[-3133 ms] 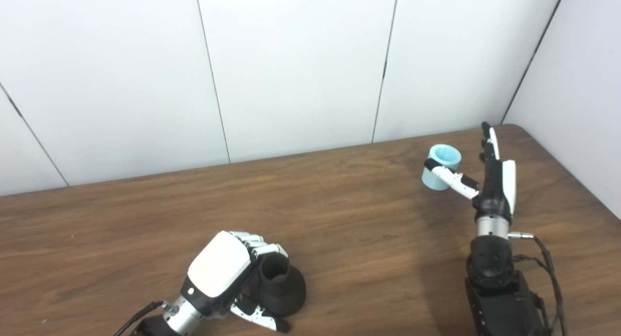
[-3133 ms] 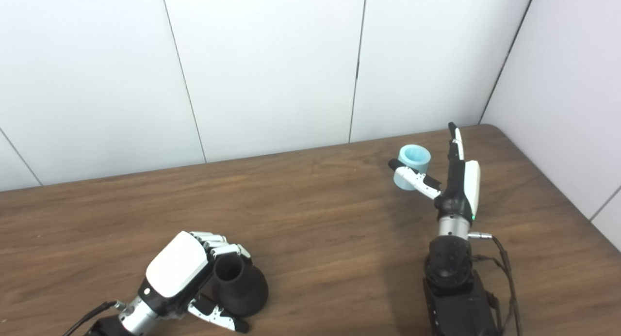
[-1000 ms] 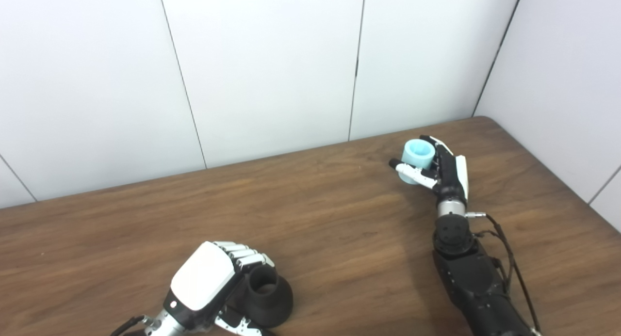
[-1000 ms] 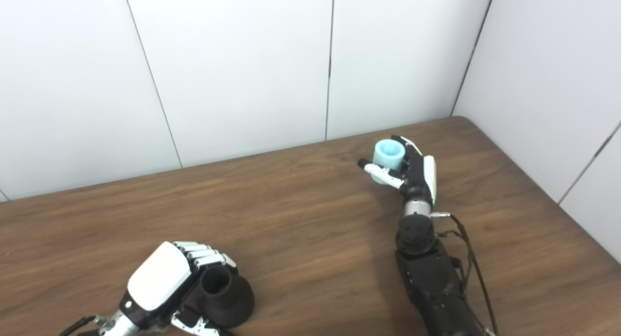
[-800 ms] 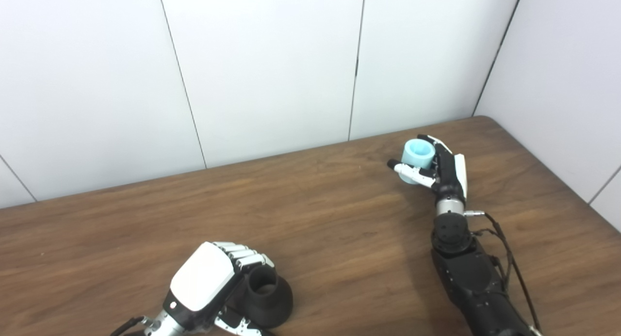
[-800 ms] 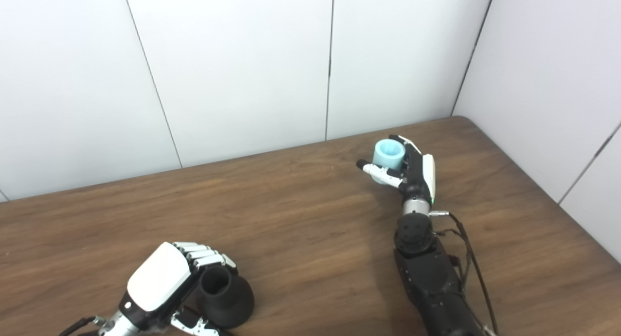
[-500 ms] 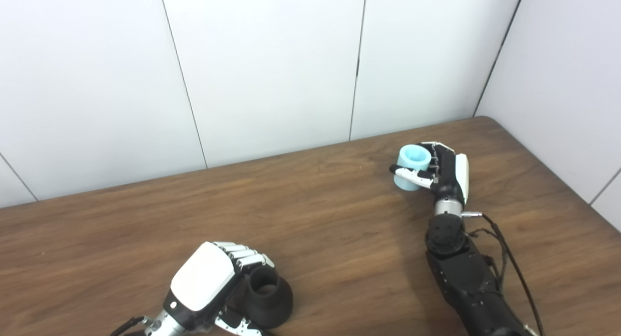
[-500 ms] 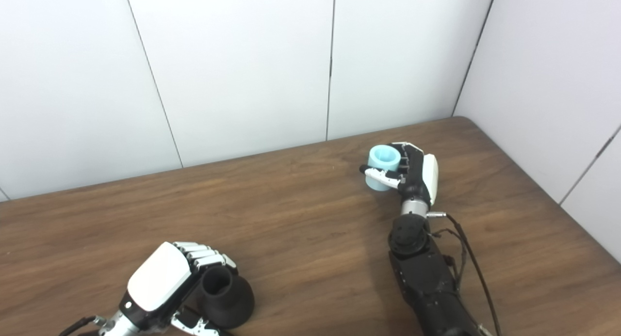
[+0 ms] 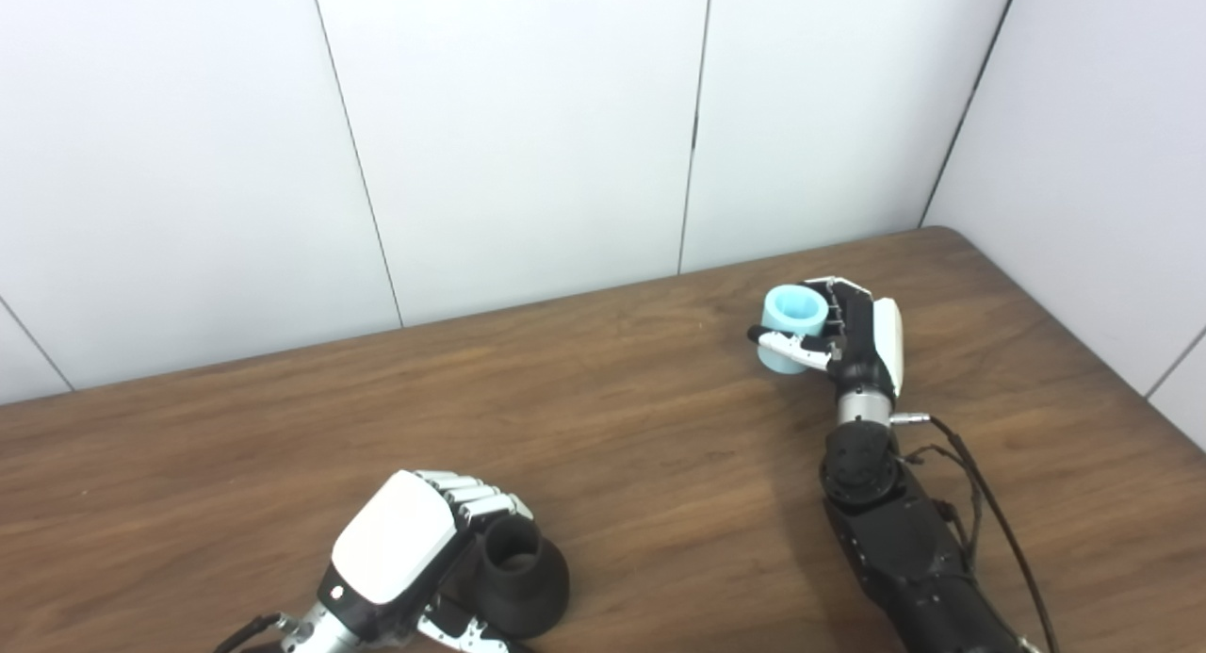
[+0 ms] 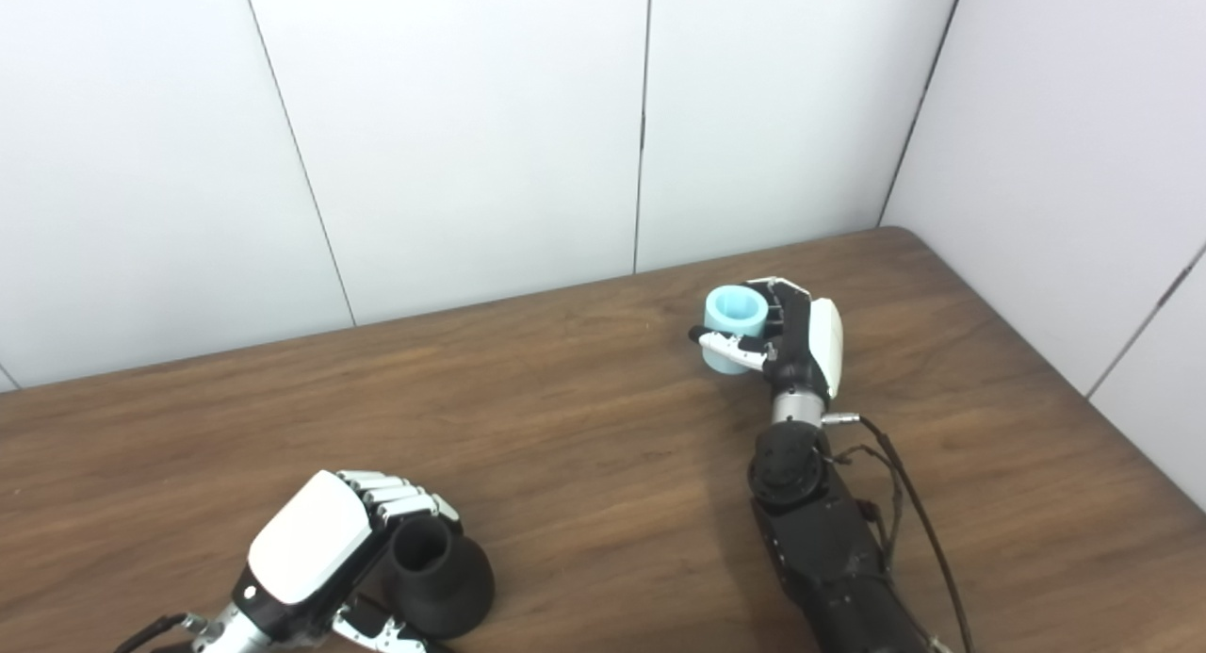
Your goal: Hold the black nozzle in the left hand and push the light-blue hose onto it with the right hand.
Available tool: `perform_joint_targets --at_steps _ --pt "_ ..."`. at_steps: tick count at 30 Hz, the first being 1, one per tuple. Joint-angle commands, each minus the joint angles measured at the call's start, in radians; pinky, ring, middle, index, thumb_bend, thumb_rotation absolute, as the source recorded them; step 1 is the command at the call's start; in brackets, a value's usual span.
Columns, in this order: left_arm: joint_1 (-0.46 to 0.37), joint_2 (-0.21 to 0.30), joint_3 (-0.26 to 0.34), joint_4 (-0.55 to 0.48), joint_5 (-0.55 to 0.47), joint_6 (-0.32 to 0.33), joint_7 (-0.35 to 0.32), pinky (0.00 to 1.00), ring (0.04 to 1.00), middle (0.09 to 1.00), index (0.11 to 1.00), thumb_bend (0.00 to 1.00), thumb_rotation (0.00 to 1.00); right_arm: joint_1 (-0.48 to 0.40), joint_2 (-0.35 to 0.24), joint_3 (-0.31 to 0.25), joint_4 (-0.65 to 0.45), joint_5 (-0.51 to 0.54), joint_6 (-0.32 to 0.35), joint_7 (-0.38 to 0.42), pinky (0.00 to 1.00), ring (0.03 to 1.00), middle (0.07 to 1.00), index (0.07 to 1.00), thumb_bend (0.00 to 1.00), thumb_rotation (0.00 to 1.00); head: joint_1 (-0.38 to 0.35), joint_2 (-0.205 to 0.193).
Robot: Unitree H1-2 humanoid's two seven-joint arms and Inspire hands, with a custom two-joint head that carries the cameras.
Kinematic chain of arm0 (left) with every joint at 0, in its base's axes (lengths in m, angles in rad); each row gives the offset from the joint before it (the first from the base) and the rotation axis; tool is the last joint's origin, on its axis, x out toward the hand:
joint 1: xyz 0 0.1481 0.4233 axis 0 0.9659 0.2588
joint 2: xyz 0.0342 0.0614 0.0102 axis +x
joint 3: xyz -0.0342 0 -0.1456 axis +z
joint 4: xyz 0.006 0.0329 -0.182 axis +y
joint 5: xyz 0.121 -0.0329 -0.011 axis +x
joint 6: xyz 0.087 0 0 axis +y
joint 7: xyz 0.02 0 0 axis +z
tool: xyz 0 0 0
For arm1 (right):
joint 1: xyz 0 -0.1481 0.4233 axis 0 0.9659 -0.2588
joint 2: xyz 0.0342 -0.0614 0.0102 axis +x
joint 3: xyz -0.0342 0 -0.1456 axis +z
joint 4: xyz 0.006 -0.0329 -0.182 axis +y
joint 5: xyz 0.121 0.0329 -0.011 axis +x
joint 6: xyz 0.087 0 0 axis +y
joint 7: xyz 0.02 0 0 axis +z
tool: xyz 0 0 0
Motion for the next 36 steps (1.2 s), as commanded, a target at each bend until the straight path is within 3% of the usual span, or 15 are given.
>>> perform_joint_targets --at_steps 1,7,12,21,23,27,28,30,33,36 --pt "0.104 -0.002 -0.039 0.054 -0.015 -0.015 0.017 0.34 0.442 0.484 0.486 0.52 0.0 -0.023 -0.019 -0.003 -0.042 -0.009 -0.021 0.0 0.49 0.556 0.568 0.489 0.51 0.13 0.0 0.002" --pt "0.107 -0.009 -0.033 0.055 -0.03 -0.015 -0.006 0.34 0.432 0.483 0.487 0.52 0.0 0.006 -0.011 0.009 -0.125 -0.003 0.003 0.054 0.48 0.553 0.572 0.489 0.51 0.13 0.042 0.017" --pt "0.101 -0.024 -0.042 0.077 0.002 -0.015 0.026 0.33 0.426 0.482 0.488 0.52 0.0 0.041 -0.016 0.039 -0.252 -0.023 0.036 0.118 0.46 0.538 0.562 0.488 0.51 0.13 0.087 0.021" --pt "0.107 -0.051 -0.021 0.078 -0.012 -0.015 -0.03 0.31 0.409 0.482 0.486 0.52 0.0 0.098 -0.007 0.061 -0.484 -0.02 0.08 0.233 0.44 0.521 0.552 0.489 0.5 0.13 0.151 0.033" --pt "0.11 -0.058 -0.016 0.08 -0.036 -0.015 -0.045 0.29 0.383 0.475 0.494 0.52 0.0 0.108 -0.007 0.072 -0.528 -0.035 0.08 0.253 0.36 0.471 0.556 0.489 0.51 0.13 0.16 0.034" --pt "0.113 -0.07 -0.007 0.089 -0.061 -0.015 -0.073 0.28 0.372 0.467 0.502 0.52 0.0 0.121 0.009 0.09 -0.621 -0.05 0.103 0.289 0.19 0.277 0.518 0.489 0.51 0.13 0.176 0.04" --pt "0.113 -0.072 -0.005 0.092 -0.06 -0.015 -0.076 0.27 0.362 0.462 0.505 0.52 0.0 0.124 0.016 0.095 -0.648 -0.051 0.109 0.3 0.16 0.257 0.474 0.516 0.51 0.07 0.181 0.042" --pt "0.113 -0.077 -0.001 0.095 -0.054 -0.015 -0.082 0.26 0.346 0.454 0.51 0.52 0.0 0.127 0.025 0.104 -0.688 -0.057 0.119 0.316 0.23 0.342 0.471 0.513 0.52 0.01 0.19 0.045" --pt "0.112 -0.084 0.002 0.103 -0.043 -0.015 -0.081 0.24 0.329 0.456 0.508 0.52 0.0 0.129 0.038 0.117 -0.747 -0.065 0.145 0.347 0.17 0.28 0.496 0.483 0.52 0.0 0.209 0.05" --pt "0.112 -0.094 0.009 0.109 -0.039 -0.015 -0.089 0.25 0.342 0.46 0.504 0.52 0.0 0.134 0.055 0.127 -0.8 -0.054 0.157 0.377 0.21 0.336 0.487 0.491 0.52 0.0 0.224 0.052"
